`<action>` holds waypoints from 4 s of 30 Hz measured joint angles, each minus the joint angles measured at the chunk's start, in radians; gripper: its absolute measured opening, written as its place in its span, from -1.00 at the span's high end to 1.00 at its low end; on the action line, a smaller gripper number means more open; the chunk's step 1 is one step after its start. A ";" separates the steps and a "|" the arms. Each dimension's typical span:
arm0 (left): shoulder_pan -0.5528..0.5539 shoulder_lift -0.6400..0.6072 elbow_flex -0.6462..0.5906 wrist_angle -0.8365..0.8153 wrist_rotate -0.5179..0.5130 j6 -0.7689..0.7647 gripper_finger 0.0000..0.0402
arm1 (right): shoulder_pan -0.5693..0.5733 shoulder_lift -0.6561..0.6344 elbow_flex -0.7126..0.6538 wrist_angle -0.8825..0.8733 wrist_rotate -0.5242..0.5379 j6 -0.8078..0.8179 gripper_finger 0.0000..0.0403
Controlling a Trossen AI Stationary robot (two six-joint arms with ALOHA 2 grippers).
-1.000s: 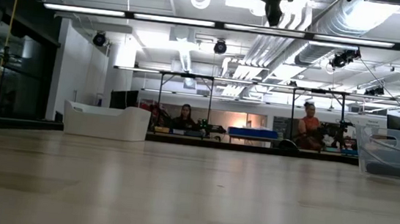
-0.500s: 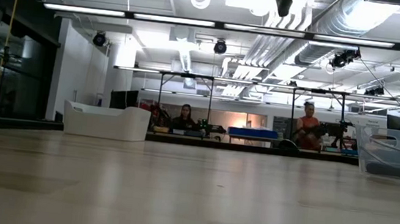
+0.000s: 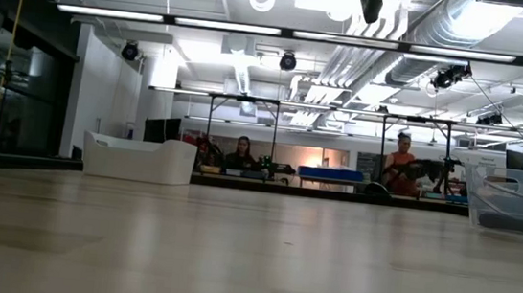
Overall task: Sort silverware by color (type)
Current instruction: Put the black fork into the transparent bin
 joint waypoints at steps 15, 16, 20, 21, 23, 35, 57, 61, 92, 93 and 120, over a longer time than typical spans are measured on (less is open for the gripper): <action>0.031 0.000 0.026 -0.003 0.063 -0.009 0.28 | 0.000 0.000 0.000 0.000 0.000 0.000 1.00; 0.040 -0.001 0.039 -0.003 0.074 -0.003 0.28 | 0.000 0.000 0.000 0.000 0.000 0.000 1.00; 0.081 -0.020 0.101 -0.016 0.098 0.066 0.28 | 0.000 0.000 0.000 0.000 0.000 0.000 1.00; 0.096 -0.028 0.121 -0.027 0.098 0.083 0.28 | 0.000 0.000 0.000 0.000 0.000 0.000 1.00; 0.128 -0.046 0.167 -0.061 0.095 0.123 0.28 | 0.000 0.000 0.000 0.000 0.000 0.000 1.00; 0.343 -0.136 0.533 -0.260 0.099 0.399 0.28 | 0.000 0.000 0.000 0.000 -0.054 0.000 1.00; 0.768 -0.204 0.563 0.075 -0.197 0.826 0.28 | 0.000 -0.053 0.000 -0.001 -0.125 -0.078 1.00; 0.934 -0.277 0.416 0.410 0.006 0.915 0.28 | 0.000 -0.089 0.000 -0.001 -0.120 -0.112 1.00; 1.256 -0.286 0.113 0.946 0.152 0.813 0.28 | 0.000 -0.113 0.000 0.005 -0.035 -0.183 1.00; 1.256 -0.286 0.113 0.946 0.158 0.813 0.28 | 0.000 -0.113 0.000 0.005 -0.035 -0.183 1.00; 1.255 -0.286 0.113 0.943 0.202 0.830 0.34 | 0.000 -0.113 0.000 0.005 0.090 -0.175 0.29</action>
